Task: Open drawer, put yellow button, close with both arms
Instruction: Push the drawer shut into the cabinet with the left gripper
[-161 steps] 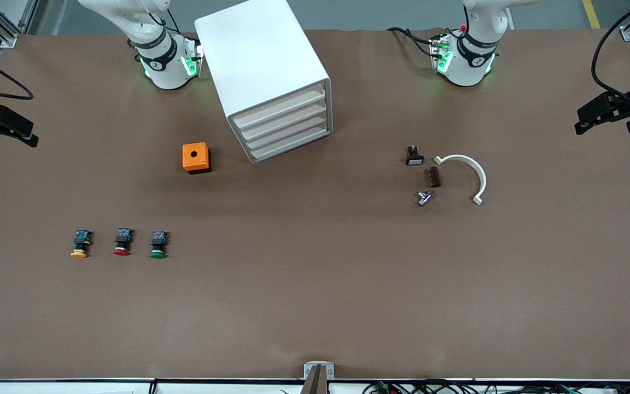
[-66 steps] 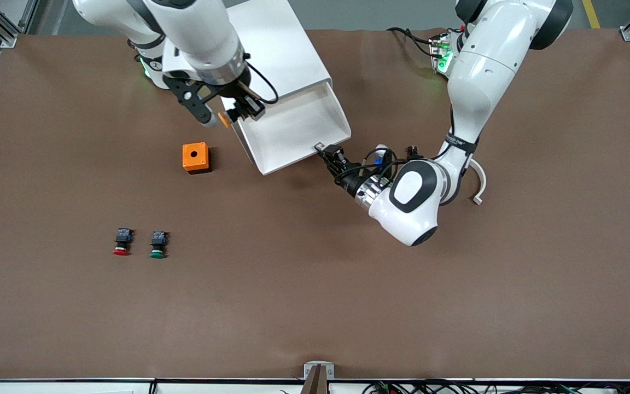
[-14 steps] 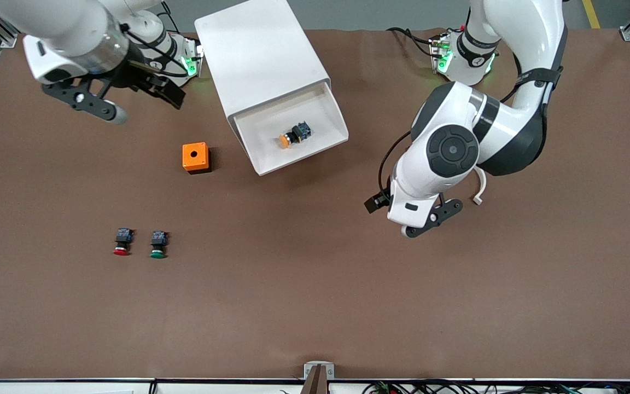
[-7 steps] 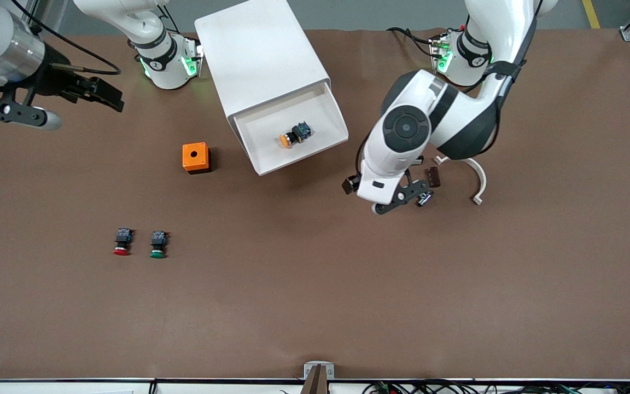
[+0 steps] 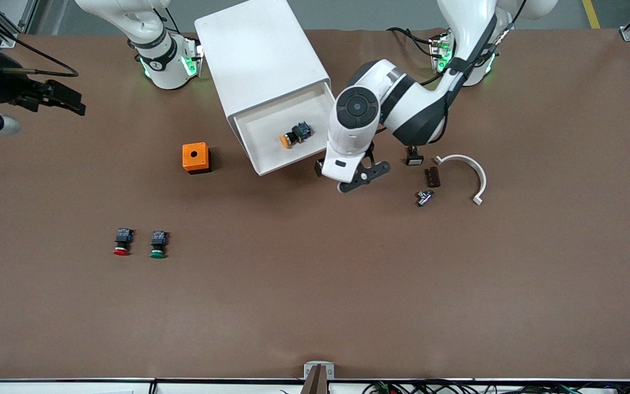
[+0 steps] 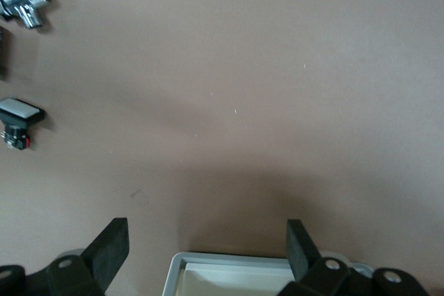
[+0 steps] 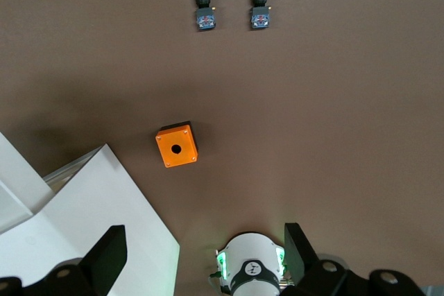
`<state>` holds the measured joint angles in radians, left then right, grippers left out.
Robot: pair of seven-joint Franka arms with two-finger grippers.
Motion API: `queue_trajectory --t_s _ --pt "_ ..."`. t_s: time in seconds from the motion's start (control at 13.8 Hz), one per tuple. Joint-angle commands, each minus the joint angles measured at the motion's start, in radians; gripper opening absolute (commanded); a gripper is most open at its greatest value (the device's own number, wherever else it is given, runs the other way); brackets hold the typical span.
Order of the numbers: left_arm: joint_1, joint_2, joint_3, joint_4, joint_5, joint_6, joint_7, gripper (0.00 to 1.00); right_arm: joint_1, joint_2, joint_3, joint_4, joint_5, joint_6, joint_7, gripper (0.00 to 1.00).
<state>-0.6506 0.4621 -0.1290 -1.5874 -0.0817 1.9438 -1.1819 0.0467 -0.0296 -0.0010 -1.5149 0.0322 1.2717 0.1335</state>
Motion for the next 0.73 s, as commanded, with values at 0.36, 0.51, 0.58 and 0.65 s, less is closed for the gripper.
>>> queue_trajectory --t_s 0.36,0.51,0.58,0.65 --pt "-0.037 -0.019 -0.043 -0.032 -0.032 0.052 -0.018 1.0 -0.073 -0.027 0.018 0.025 -0.038 0.023 -0.138 1.0" --pt "-0.067 -0.011 -0.044 -0.032 -0.036 0.066 -0.021 1.0 -0.076 -0.026 0.016 0.035 -0.049 0.066 -0.175 1.0" --pt "-0.089 -0.007 -0.044 -0.034 -0.041 0.073 -0.037 1.0 -0.09 -0.024 0.016 0.035 -0.049 0.072 -0.19 1.0" --pt "-0.113 -0.002 -0.044 -0.034 -0.043 0.084 -0.054 1.0 -0.106 -0.019 0.018 0.035 -0.037 0.077 -0.192 1.0"
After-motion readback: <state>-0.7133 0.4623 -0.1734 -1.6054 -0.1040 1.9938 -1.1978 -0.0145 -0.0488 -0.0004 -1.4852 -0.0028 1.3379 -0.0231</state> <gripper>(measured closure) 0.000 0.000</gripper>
